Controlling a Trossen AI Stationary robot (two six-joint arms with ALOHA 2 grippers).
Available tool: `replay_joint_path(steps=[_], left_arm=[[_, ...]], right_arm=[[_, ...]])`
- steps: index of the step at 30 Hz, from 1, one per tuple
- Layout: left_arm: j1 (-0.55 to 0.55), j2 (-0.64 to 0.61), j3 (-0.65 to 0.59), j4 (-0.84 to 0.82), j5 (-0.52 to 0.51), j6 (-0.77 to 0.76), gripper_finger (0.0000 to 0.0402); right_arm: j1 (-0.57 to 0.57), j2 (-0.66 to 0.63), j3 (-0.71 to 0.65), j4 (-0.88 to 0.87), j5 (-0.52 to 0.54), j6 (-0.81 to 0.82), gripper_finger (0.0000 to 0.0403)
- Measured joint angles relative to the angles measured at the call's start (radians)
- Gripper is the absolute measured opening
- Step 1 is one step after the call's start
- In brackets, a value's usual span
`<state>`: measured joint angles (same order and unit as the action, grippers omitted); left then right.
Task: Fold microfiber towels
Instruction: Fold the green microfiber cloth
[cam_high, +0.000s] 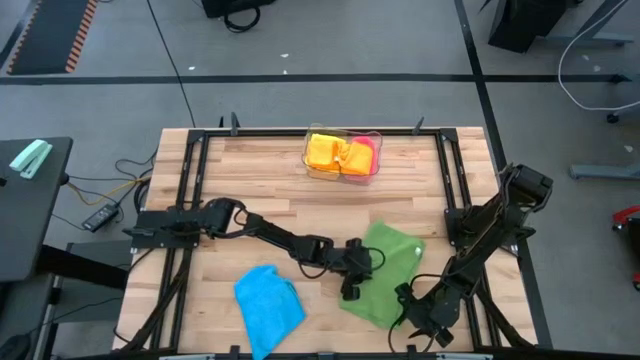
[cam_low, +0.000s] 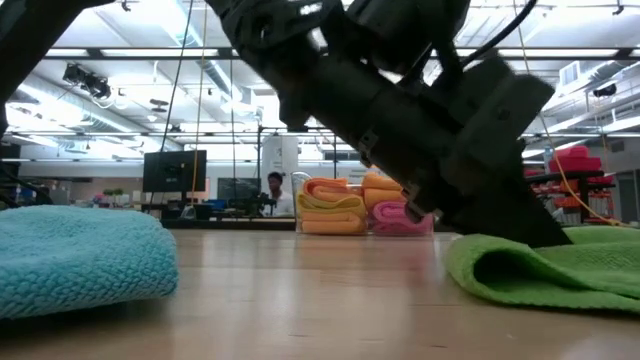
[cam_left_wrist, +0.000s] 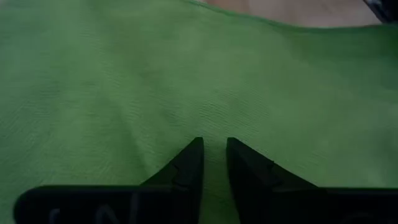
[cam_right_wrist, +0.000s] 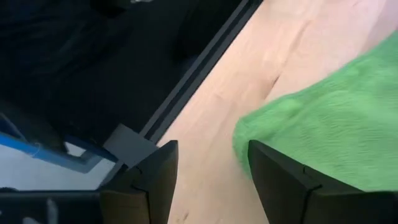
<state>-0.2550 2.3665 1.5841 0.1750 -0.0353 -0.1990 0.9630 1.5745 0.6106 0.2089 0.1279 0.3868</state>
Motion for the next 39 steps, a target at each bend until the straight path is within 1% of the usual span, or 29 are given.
replay_joint_path(steps=[3,6,10,15,18,25,31,34,39], left_arm=[[-0.015,-0.001,0.039,-0.103,0.011,0.034,0.0082],[-0.026,-0.002,0.081,-0.178,0.014,0.066,0.0081],[-0.039,-0.003,0.11,-0.176,0.015,0.1,0.0075],[-0.046,-0.003,0.117,-0.173,0.016,0.118,0.0075],[-0.046,-0.003,0.118,-0.174,0.015,0.118,0.0079],[-0.052,-0.003,0.118,-0.176,0.015,0.107,0.0084],[-0.058,-0.003,0.118,-0.175,0.016,0.115,0.0079],[-0.057,-0.003,0.118,-0.177,0.015,0.11,0.0079],[-0.056,-0.003,0.118,-0.177,0.014,0.108,0.0085]], right_arm=[[0.002,0.014,0.0,0.006,0.066,-0.017,0.0203],[0.002,0.025,0.0,0.0,0.077,-0.019,0.0203],[0.002,0.025,0.0,0.006,0.103,-0.051,0.0203],[0.002,0.025,0.0,0.004,0.253,-0.137,0.0203],[-0.001,0.025,0.0,-0.027,0.292,-0.143,0.0203],[-0.004,0.032,0.0,0.01,0.271,-0.126,0.0202],[-0.005,0.106,0.0,0.043,0.26,-0.144,0.0188],[-0.005,0.118,0.0,0.046,0.252,-0.138,0.0182],[-0.004,0.118,0.0,0.132,0.156,-0.146,0.0179]])
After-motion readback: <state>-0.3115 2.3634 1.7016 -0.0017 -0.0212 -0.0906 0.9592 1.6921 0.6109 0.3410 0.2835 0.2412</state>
